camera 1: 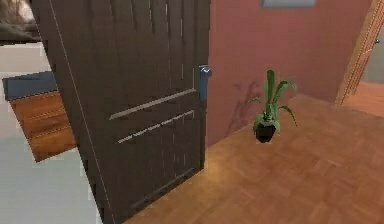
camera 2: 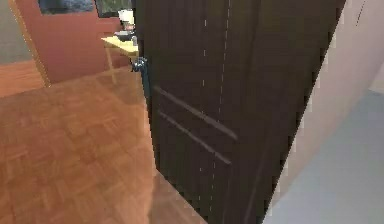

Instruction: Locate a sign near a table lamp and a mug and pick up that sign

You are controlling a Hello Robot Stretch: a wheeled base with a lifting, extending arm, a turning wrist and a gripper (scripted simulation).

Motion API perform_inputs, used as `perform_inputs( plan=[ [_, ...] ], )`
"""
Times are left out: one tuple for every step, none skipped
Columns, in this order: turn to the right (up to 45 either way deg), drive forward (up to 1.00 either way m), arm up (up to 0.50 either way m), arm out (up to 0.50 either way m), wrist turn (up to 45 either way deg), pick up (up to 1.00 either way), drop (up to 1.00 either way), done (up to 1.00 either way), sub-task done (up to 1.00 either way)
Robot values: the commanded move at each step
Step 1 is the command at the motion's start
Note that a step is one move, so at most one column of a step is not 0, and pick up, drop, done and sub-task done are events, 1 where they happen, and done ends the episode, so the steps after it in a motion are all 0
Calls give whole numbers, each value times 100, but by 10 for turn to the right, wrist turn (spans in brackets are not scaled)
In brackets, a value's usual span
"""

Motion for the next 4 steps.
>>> perform_inputs(
  plan=[
    [450,0,0,0,0,0,0,0,0],
    [0,100,0,0,0,0,0,0,0],
    [60,0,0,0,0,0,0,0,0],
    [0,35,0,0,0,0,0,0,0]
  ],
)
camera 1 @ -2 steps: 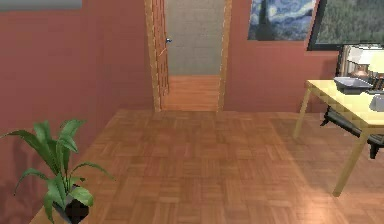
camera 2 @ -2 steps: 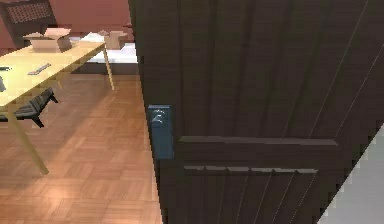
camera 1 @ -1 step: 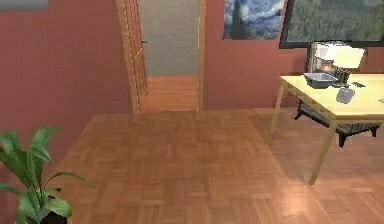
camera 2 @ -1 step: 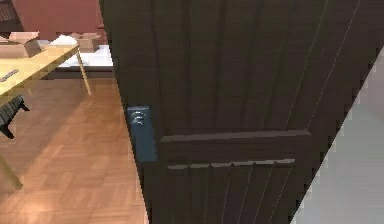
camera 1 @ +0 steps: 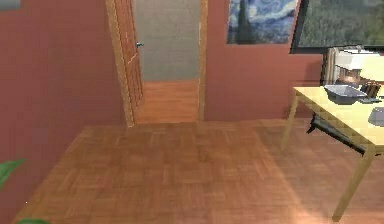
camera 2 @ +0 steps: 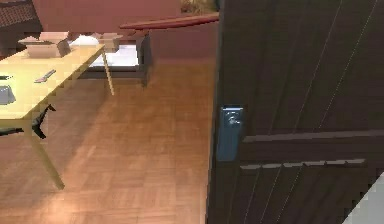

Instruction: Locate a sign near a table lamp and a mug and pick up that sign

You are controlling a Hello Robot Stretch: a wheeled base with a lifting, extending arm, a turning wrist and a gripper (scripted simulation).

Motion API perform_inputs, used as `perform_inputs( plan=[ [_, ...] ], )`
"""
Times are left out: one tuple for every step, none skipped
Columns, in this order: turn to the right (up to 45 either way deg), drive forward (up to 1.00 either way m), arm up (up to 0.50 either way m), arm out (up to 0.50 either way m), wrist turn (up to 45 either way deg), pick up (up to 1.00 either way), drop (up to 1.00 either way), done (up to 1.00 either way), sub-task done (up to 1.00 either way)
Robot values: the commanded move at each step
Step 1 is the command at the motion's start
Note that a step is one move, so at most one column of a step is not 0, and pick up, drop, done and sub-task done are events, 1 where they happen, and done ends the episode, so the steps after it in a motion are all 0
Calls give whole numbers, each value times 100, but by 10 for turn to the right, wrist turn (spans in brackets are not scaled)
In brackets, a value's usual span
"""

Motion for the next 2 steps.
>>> perform_inputs(
  plan=[
    [450,0,0,0,0,0,0,0,0],
    [90,0,0,0,0,0,0,0,0]
  ],
)
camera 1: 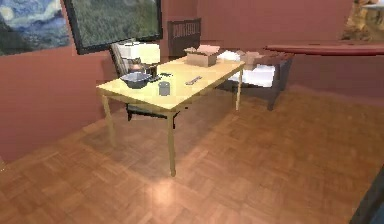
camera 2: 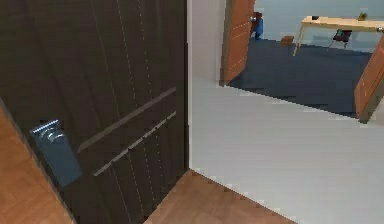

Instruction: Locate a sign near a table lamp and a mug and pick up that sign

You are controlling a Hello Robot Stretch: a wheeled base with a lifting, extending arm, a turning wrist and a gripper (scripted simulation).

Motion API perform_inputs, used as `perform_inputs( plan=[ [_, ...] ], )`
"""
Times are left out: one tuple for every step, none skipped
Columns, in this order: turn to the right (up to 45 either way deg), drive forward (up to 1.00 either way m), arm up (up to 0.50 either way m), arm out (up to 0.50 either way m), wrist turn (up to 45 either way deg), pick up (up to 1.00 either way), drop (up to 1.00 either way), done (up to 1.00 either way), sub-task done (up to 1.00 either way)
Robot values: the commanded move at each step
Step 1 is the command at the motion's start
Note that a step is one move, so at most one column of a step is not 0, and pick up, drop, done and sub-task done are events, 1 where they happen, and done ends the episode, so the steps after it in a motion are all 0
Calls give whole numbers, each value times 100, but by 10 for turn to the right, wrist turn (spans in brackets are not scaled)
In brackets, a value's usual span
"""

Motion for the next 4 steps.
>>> perform_inputs(
  plan=[
    [0,95,0,0,0,0,0,0,0],
    [150,0,0,0,0,0,0,0,0],
    [0,5,0,0,0,0,0,0,0],
    [-450,0,0,0,0,0,0,0,0]
  ],
)
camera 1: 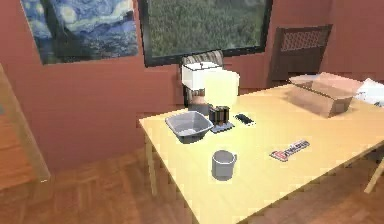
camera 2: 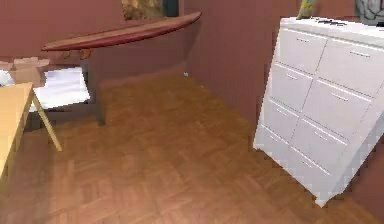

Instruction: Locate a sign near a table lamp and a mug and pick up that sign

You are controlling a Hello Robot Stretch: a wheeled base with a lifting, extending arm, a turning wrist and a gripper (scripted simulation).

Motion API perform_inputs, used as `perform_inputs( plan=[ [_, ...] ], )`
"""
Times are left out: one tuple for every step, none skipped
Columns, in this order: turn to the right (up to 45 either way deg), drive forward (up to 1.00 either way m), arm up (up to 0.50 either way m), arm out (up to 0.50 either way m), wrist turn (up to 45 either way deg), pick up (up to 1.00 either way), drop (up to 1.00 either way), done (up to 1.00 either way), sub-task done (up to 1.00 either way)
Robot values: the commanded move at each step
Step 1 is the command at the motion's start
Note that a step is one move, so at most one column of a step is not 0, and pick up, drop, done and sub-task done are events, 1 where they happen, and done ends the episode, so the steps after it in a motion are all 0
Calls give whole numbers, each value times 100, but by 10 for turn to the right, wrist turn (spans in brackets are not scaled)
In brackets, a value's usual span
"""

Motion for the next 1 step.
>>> perform_inputs(
  plan=[
    [-450,0,0,0,0,0,0,0,0]
  ],
)
